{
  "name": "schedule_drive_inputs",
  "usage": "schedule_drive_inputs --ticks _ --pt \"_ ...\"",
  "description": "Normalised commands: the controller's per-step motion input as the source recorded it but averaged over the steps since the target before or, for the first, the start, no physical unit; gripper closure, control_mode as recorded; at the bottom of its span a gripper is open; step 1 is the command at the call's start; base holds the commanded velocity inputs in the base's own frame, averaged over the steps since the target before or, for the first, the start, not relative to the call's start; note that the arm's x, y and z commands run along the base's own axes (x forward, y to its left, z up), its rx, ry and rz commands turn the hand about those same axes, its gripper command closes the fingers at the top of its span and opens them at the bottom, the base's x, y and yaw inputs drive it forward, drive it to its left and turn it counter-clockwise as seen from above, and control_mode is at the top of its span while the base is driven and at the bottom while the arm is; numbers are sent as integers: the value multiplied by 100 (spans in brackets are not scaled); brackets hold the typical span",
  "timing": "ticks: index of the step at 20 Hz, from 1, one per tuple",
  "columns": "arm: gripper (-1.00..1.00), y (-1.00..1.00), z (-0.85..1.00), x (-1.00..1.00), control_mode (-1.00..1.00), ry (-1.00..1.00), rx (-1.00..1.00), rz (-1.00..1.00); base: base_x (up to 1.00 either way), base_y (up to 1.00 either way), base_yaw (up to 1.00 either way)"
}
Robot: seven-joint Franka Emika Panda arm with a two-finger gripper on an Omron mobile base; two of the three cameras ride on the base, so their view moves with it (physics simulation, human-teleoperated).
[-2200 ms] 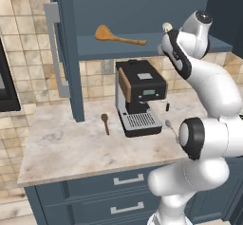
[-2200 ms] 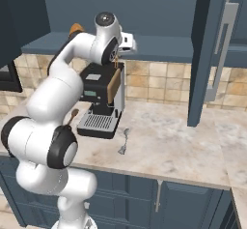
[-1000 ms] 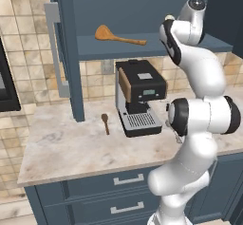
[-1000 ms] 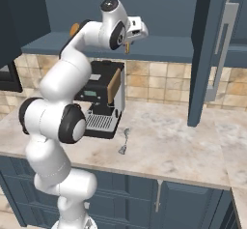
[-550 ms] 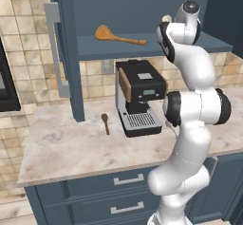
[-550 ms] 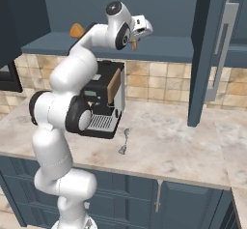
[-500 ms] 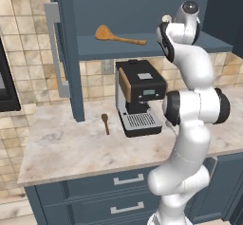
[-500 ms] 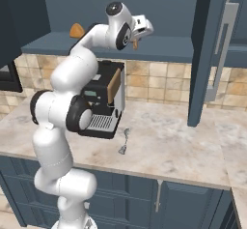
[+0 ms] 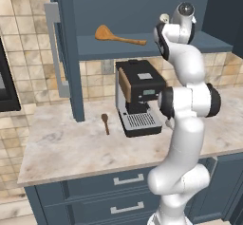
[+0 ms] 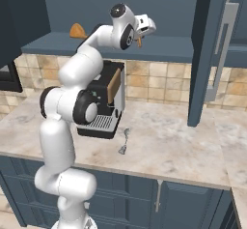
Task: Organize the utensils by type. Pick up the wooden spoons from the counter and place them in the open cabinet. Then pick up the metallic utensils from the counter and place them in the open drawer.
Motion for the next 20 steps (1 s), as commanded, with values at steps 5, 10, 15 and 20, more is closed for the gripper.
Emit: schedule_drive_inputs --ticks 5,10,15,20 --pt "-100 0 0 22 -100 0 0 0 0 0 0" --pt "-100 0 0 12 -100 0 0 0 0 0 0" --pt "-100 0 0 3 -100 0 0 0 0 0 0" --pt "-100 -13 -1 -4 -100 0 0 1 0 0 0"
